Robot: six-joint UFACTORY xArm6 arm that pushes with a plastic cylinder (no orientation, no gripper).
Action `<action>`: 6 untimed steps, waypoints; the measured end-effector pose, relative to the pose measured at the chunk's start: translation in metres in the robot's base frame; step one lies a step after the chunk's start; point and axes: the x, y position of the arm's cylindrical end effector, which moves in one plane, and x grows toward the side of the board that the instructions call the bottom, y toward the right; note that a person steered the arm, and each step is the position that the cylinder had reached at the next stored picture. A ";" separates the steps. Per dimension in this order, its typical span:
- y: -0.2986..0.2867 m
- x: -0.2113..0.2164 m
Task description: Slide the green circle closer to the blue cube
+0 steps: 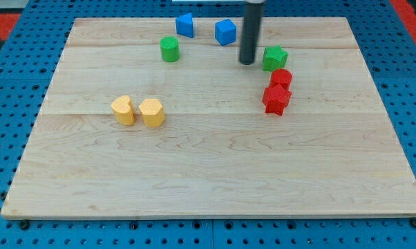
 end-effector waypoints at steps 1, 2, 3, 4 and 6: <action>-0.104 0.038; -0.183 0.021; -0.164 -0.030; -0.118 -0.037; 0.001 -0.037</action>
